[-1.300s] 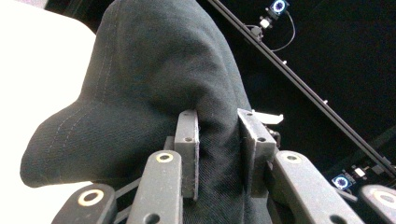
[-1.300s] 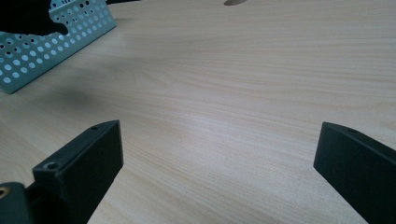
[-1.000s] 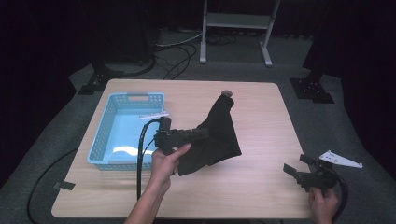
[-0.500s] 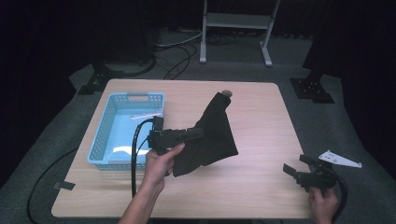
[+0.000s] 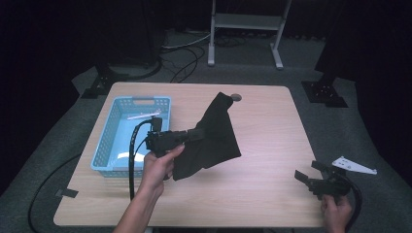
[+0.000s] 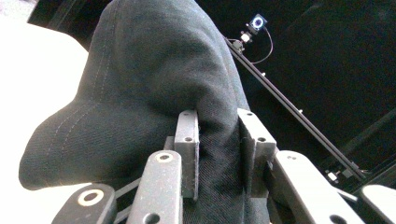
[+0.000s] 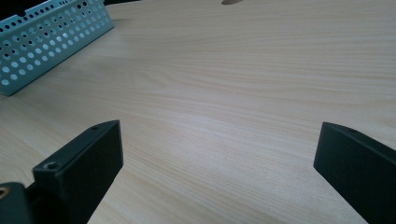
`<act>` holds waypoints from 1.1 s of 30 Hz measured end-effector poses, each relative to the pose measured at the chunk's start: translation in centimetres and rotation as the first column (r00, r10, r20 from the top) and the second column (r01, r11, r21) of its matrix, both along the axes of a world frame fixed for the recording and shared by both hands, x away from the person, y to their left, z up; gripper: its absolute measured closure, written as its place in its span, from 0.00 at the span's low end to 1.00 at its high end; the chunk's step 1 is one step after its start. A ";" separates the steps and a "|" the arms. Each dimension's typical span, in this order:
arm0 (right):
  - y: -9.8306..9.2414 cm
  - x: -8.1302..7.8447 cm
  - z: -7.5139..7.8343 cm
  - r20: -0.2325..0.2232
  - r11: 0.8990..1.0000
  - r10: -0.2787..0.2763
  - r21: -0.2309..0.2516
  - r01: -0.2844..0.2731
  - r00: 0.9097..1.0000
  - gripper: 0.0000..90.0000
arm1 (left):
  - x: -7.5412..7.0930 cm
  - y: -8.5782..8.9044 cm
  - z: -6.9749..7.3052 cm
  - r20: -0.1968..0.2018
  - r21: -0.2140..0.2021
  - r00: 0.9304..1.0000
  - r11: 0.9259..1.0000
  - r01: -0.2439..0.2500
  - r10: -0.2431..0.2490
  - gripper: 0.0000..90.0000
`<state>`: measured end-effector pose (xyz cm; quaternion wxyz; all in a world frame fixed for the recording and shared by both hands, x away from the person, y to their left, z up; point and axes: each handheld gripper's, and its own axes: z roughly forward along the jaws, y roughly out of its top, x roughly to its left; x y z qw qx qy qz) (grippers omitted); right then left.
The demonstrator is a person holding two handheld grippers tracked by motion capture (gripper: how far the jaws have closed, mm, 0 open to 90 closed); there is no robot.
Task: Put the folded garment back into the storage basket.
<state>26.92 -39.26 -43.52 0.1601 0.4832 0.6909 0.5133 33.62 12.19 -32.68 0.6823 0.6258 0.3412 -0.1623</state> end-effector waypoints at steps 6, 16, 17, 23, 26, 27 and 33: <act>0.0 0.0 0.0 -0.001 1.000 -0.002 0.003 0.002 1.000 0.02 | 0.2 0.8 0.7 -0.003 -0.010 1.000 1.000 -0.005 0.005 0.81; 0.0 0.0 0.0 -0.002 1.000 -0.004 0.002 0.004 1.000 0.02 | 0.4 2.8 1.0 -0.009 -0.022 0.999 0.999 -0.038 0.038 0.82; 0.0 0.0 0.0 -0.001 1.000 -0.004 0.002 0.004 1.000 0.02 | 0.4 3.0 1.1 -0.010 -0.023 0.999 0.999 -0.042 0.042 0.82; 0.0 0.0 0.0 -0.001 1.000 -0.005 -0.002 0.005 1.000 0.02 | 0.6 4.6 1.8 -0.007 -0.033 0.998 0.998 -0.059 0.059 0.82; 0.0 0.0 0.0 -0.001 1.000 -0.005 -0.003 0.005 1.000 0.02 | 0.6 5.6 2.3 -0.002 -0.037 0.997 0.996 -0.081 0.081 0.82; 0.0 0.0 0.0 0.000 1.000 -0.005 -0.004 0.005 1.000 0.02 | 0.6 5.9 2.4 -0.003 -0.037 0.996 0.996 -0.085 0.085 0.82; 0.1 0.0 0.0 0.002 1.000 -0.003 -0.009 0.003 1.000 0.02 | 0.7 7.4 2.9 -0.010 -0.032 0.993 0.992 -0.120 0.120 0.82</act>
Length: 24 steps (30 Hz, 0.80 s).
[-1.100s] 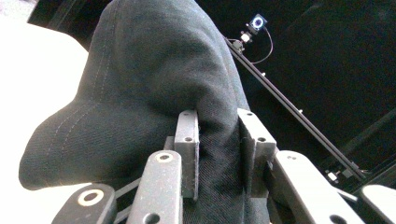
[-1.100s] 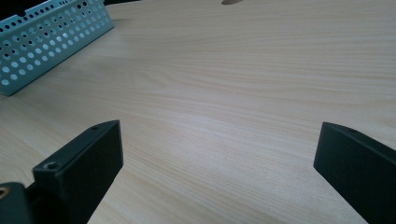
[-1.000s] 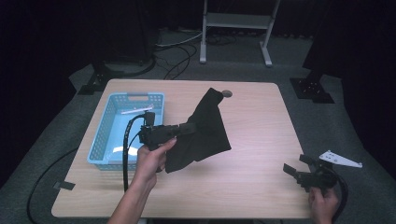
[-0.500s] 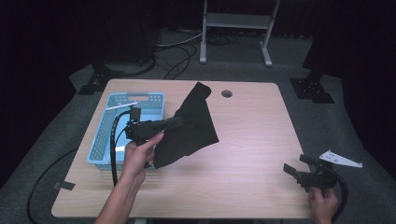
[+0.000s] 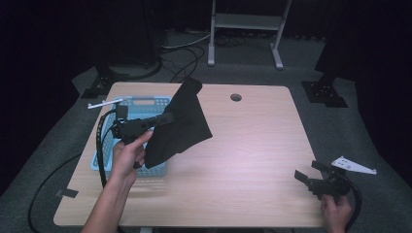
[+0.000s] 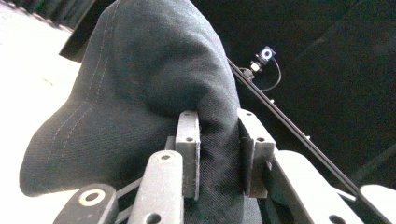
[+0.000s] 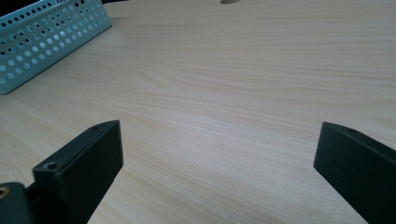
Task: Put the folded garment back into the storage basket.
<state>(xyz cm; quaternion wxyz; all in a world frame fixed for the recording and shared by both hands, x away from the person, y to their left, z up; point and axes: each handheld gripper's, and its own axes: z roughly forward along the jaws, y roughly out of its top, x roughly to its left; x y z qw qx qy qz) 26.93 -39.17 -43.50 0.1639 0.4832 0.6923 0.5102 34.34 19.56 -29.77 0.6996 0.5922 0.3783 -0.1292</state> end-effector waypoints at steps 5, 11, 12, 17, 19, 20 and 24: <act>0.0 0.0 0.0 0.000 1.000 0.001 -0.002 -0.001 1.000 0.02 | 0.3 1.3 0.3 -0.003 0.008 1.000 1.000 -0.023 0.023 0.82; 0.0 0.0 0.0 -0.002 1.000 -0.001 -0.002 0.001 1.000 0.02 | 0.9 2.1 -0.1 -0.023 0.009 0.999 1.000 -0.028 0.028 0.82; 0.0 0.0 0.0 -0.002 1.000 -0.001 -0.002 0.001 1.000 0.02 | 0.9 2.1 -0.1 -0.023 0.009 0.999 1.000 -0.028 0.028 0.82; 0.0 0.0 0.0 -0.003 1.000 -0.005 -0.003 0.005 1.000 0.02 | 1.5 3.2 -0.3 -0.037 0.023 0.999 0.999 -0.030 0.031 0.82; 0.1 0.0 0.0 -0.001 1.000 -0.007 -0.005 0.007 1.000 0.02 | 1.7 3.6 -0.4 -0.042 0.027 0.999 0.999 -0.030 0.032 0.82; 0.1 0.0 0.0 -0.001 1.000 -0.007 -0.005 0.007 1.000 0.02 | 1.7 3.6 -0.4 -0.042 0.027 0.999 0.999 -0.030 0.032 0.82; 0.1 0.0 0.0 -0.003 1.000 -0.007 -0.012 0.007 1.000 0.02 | 2.2 4.5 -0.5 -0.056 0.042 0.998 0.999 -0.030 0.032 0.82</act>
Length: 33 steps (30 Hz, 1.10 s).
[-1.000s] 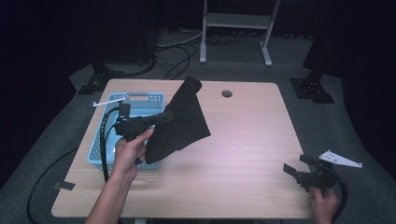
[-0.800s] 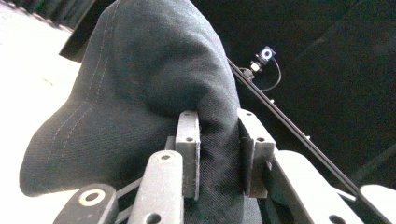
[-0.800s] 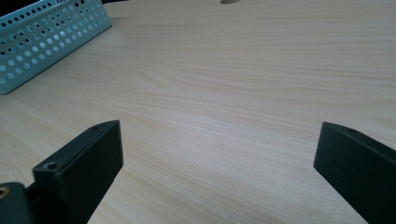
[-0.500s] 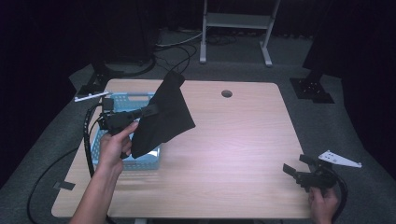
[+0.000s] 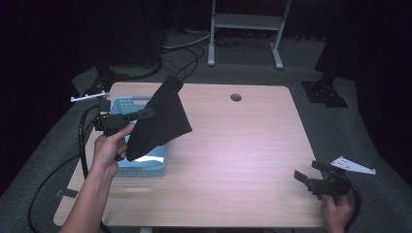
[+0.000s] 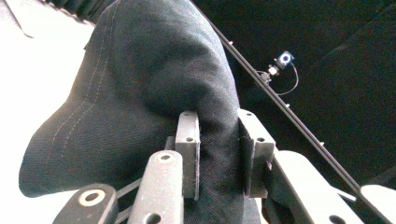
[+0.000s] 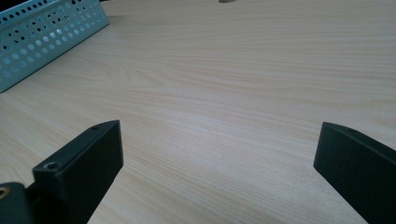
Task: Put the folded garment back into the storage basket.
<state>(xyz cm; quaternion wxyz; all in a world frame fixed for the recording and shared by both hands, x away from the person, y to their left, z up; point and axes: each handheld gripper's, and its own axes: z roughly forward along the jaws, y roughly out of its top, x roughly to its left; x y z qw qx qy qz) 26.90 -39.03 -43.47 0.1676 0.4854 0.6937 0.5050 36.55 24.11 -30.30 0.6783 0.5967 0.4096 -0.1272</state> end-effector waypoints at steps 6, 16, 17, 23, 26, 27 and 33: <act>0.0 0.0 0.0 -0.002 1.000 0.001 -0.002 -0.001 1.000 0.02 | 0.5 1.1 -0.1 -0.015 0.029 1.000 1.000 -0.008 0.008 0.82; 0.1 0.0 0.0 -0.002 1.000 0.005 -0.007 -0.005 1.000 0.02 | 1.5 2.2 -0.7 -0.025 0.042 1.000 0.999 0.002 -0.001 0.82; 0.1 0.0 0.0 -0.002 1.000 0.005 -0.007 -0.005 1.000 0.02 | 1.5 2.2 -0.7 -0.025 0.042 1.000 0.999 0.002 -0.001 0.82; 0.2 0.0 0.0 -0.006 1.000 0.007 -0.012 -0.007 1.000 0.02 | 2.1 3.3 -1.1 -0.044 0.050 0.999 0.999 0.001 0.001 0.82; 0.2 0.0 0.0 -0.006 1.000 0.007 -0.014 -0.007 1.000 0.02 | 2.3 3.9 -1.3 -0.045 0.058 0.999 0.998 0.001 0.001 0.82; 0.2 0.0 0.0 -0.007 1.000 0.007 -0.015 -0.007 1.000 0.02 | 2.3 4.0 -1.3 -0.040 0.063 0.999 0.998 0.004 -0.002 0.82; 0.2 0.1 0.0 -0.006 1.000 0.005 -0.019 -0.006 1.000 0.02 | 2.5 4.7 -1.5 -0.041 0.101 0.999 0.995 0.016 -0.012 0.82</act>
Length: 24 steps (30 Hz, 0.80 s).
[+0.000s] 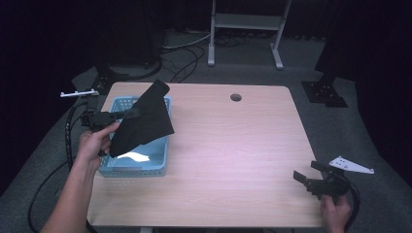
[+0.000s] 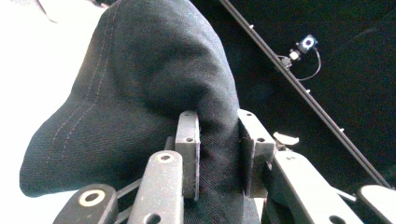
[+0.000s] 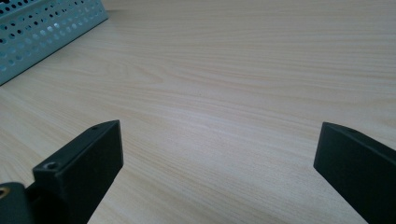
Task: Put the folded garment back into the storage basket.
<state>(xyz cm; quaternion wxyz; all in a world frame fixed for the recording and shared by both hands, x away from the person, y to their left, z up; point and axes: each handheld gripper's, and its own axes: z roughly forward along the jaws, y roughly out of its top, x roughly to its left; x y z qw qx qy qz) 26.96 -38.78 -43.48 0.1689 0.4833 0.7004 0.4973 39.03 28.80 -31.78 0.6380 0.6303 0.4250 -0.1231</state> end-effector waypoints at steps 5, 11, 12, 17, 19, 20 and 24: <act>0.0 0.0 0.0 -0.001 1.000 -0.003 0.001 0.003 1.000 0.02 | 0.3 0.5 -0.3 -0.011 0.024 1.000 1.000 -0.002 0.002 0.82; 0.0 0.0 0.0 -0.002 1.000 -0.005 -0.004 0.005 1.000 0.02 | 0.9 1.0 -0.8 -0.026 0.038 1.000 0.999 -0.001 0.002 0.82; 0.0 0.0 0.0 -0.002 1.000 -0.006 -0.004 0.006 1.000 0.02 | 1.0 1.1 -0.9 -0.026 0.049 1.000 0.999 0.004 -0.002 0.82; 0.1 0.0 0.0 -0.003 1.000 -0.007 -0.008 0.007 1.000 0.02 | 1.4 1.6 -1.3 -0.029 0.071 1.000 0.997 0.011 -0.008 0.82; 0.1 0.1 0.0 -0.005 1.000 -0.007 -0.009 0.007 1.000 0.02 | 1.5 1.7 -1.4 -0.032 0.079 0.999 0.997 0.012 -0.009 0.82; 0.1 0.1 0.0 -0.005 1.000 -0.007 -0.011 0.007 1.000 0.02 | 1.5 1.8 -1.4 -0.034 0.083 0.999 0.996 0.015 -0.012 0.82; 0.1 0.1 0.0 -0.006 1.000 -0.007 -0.015 0.006 1.000 0.02 | 1.7 2.1 -1.7 -0.049 0.097 0.999 0.995 0.014 -0.009 0.82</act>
